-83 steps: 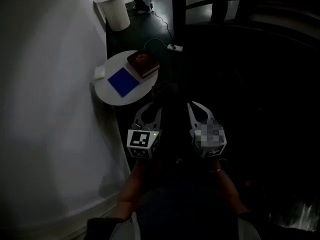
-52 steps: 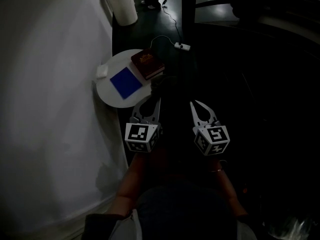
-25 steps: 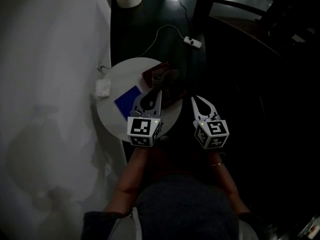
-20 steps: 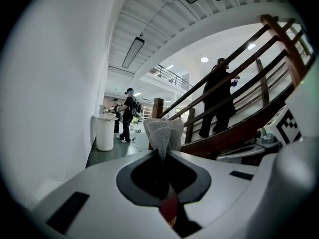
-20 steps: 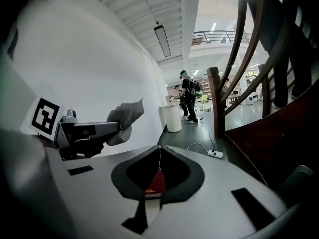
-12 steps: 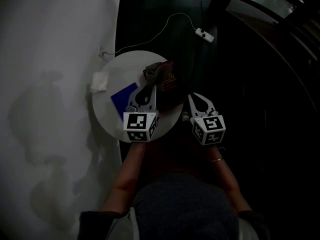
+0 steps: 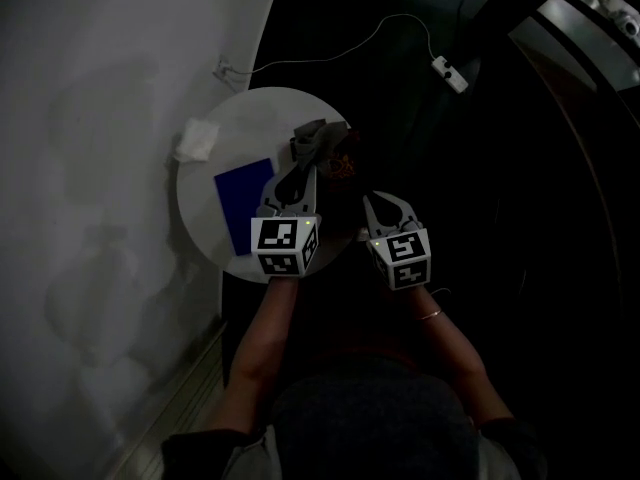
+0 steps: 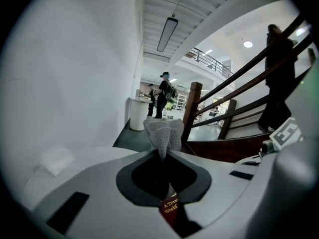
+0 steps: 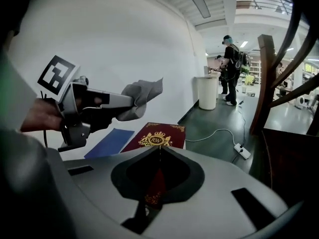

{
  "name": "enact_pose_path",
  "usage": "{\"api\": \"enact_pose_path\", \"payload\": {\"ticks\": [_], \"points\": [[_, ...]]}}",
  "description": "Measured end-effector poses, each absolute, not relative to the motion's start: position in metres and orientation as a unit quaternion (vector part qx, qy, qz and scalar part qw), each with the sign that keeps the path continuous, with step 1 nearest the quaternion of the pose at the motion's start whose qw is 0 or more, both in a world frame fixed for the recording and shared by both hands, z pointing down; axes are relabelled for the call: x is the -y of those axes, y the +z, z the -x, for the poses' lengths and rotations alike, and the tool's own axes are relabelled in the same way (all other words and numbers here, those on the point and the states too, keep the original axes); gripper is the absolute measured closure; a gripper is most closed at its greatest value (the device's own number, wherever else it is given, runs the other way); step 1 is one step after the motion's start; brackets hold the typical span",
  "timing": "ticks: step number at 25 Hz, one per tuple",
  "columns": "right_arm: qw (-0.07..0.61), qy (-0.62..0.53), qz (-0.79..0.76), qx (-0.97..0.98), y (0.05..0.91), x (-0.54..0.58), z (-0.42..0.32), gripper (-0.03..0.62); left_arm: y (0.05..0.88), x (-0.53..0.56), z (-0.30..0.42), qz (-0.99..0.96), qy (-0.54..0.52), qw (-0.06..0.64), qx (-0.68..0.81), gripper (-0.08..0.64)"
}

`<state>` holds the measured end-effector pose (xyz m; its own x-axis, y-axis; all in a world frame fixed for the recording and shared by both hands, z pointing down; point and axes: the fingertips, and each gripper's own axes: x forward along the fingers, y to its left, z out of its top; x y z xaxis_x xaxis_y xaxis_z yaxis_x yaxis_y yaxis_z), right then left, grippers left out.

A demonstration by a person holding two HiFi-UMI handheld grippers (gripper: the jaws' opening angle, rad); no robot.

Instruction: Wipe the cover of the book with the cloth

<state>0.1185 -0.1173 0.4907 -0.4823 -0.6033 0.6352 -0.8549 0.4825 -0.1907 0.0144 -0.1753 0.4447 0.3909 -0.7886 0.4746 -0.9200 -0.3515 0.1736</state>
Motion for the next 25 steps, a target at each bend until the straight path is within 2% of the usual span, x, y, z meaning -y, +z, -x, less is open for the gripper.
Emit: {"api": "enact_pose_path", "payload": {"ticks": [13,25], "points": [[0.304,0.281,-0.363,0.835,0.544,0.122,-0.108,0.563,0.504,0.203,-0.043,-0.777,0.208,0.265,0.531,0.526],[0.328,0.302,-0.364,0.818,0.557,0.126,-0.107,0.563,0.533,0.231,-0.097,-0.805,0.243,0.303,0.450,0.526]]}}
